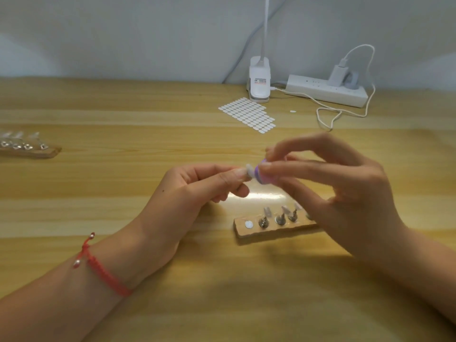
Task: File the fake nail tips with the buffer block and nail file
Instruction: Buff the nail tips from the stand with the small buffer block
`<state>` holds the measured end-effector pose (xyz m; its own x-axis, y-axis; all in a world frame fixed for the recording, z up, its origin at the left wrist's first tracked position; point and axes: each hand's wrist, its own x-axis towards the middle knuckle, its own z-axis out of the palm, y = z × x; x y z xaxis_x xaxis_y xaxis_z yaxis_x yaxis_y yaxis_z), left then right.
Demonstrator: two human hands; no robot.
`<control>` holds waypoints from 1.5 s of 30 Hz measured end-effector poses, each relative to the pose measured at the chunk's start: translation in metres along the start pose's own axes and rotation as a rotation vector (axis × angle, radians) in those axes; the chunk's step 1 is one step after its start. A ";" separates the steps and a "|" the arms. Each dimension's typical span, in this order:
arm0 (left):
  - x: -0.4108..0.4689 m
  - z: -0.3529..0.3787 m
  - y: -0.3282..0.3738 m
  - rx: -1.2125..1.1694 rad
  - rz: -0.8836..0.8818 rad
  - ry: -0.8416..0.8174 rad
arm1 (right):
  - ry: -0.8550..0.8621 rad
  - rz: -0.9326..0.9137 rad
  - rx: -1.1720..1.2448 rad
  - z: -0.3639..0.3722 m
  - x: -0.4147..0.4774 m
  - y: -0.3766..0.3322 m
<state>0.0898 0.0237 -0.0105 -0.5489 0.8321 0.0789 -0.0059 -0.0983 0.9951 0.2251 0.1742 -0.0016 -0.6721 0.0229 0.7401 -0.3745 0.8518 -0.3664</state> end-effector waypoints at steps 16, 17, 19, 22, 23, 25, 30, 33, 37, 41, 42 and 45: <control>0.000 -0.001 0.001 -0.013 0.011 -0.023 | 0.026 -0.018 -0.017 0.002 -0.001 0.002; -0.001 -0.001 0.001 -0.018 0.015 -0.024 | 0.006 -0.029 -0.013 0.004 -0.002 0.001; -0.001 -0.001 0.000 -0.028 0.022 -0.026 | -0.022 -0.055 -0.007 0.007 -0.004 -0.002; 0.001 -0.001 -0.001 -0.057 0.009 0.024 | 0.056 0.021 0.022 -0.004 0.000 0.005; 0.001 -0.001 -0.002 -0.077 0.001 0.048 | 0.097 0.083 0.070 -0.009 0.003 0.010; 0.003 -0.002 -0.003 -0.119 -0.004 0.078 | 0.177 0.255 0.148 -0.020 0.007 0.022; 0.006 -0.003 -0.005 -0.174 -0.001 0.119 | -0.229 0.594 -0.414 -0.034 -0.003 0.055; 0.006 -0.003 -0.005 -0.169 -0.007 0.118 | -0.269 0.633 -0.468 -0.036 -0.005 0.057; 0.006 -0.004 -0.005 -0.165 -0.021 0.121 | -0.052 0.554 -0.239 -0.036 0.014 0.046; 0.004 -0.002 -0.003 -0.137 -0.021 0.109 | -0.438 0.522 -0.370 -0.017 0.040 0.047; 0.003 -0.002 -0.003 -0.136 -0.024 0.114 | -0.553 0.517 -0.462 -0.012 0.047 0.048; 0.003 0.000 -0.001 -0.139 -0.037 0.125 | -0.699 0.500 -0.574 -0.001 0.062 0.051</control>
<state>0.0884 0.0260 -0.0117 -0.6460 0.7629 0.0260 -0.1388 -0.1509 0.9788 0.1648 0.2199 0.0262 -0.9569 0.2900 0.0172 0.2877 0.9542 -0.0822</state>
